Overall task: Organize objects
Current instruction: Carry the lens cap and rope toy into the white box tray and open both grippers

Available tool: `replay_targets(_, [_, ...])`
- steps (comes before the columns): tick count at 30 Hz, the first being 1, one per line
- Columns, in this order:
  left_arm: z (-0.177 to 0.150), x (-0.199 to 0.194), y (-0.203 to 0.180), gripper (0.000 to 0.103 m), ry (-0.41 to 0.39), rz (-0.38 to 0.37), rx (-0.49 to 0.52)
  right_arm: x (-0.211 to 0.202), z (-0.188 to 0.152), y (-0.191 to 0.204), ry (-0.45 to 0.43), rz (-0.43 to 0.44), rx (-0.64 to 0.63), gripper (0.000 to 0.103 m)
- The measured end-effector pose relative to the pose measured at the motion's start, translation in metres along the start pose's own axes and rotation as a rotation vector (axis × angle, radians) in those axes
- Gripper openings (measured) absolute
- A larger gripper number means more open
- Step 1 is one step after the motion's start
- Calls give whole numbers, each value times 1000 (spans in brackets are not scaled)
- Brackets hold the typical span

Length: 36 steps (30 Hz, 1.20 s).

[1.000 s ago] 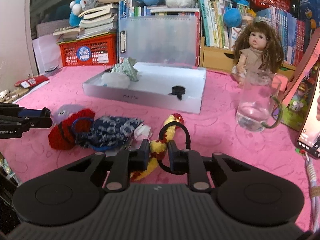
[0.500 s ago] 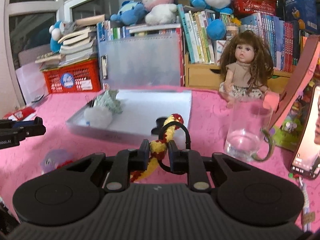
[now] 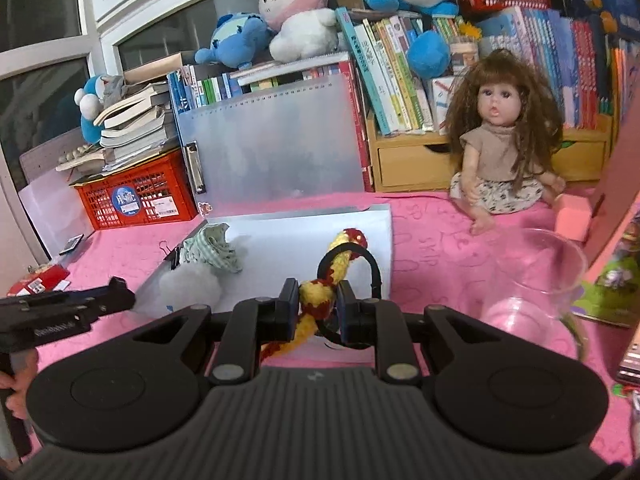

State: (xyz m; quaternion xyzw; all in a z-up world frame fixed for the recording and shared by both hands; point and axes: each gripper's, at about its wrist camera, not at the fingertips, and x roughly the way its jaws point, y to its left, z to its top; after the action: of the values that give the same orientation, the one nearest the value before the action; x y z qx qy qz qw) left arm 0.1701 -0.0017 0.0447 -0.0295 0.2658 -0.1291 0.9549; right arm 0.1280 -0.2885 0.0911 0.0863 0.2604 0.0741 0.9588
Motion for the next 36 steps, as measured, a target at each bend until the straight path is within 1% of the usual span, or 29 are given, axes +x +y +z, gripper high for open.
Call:
replay_targets(4, [1,19,2,31,34,3,-21,26,5,-6,57,3,49,23])
replay_targets(9, [-2,37,1,31,64,21,-12,58,4,-15,126,-17,111,23])
replay_targets(13, [-4,50,3,31,90,34,-20,79,0,-20,166,-46,121,23])
replay_targets(17, [-5,61,4,31,111,48,-20,95,0,-18,193,-71,100,24])
replay_targets(24, [-4,73,3,31,123,52,-13,113,-3,-14,214,-92,91,24])
replay_targets(30, [-2,85,7,31,148,55,-29,125,1,-14,208,-82,106,24])
replay_targets(36, [4,95,12,31,159,68,-3,138,7,-12,197,-80,112,24])
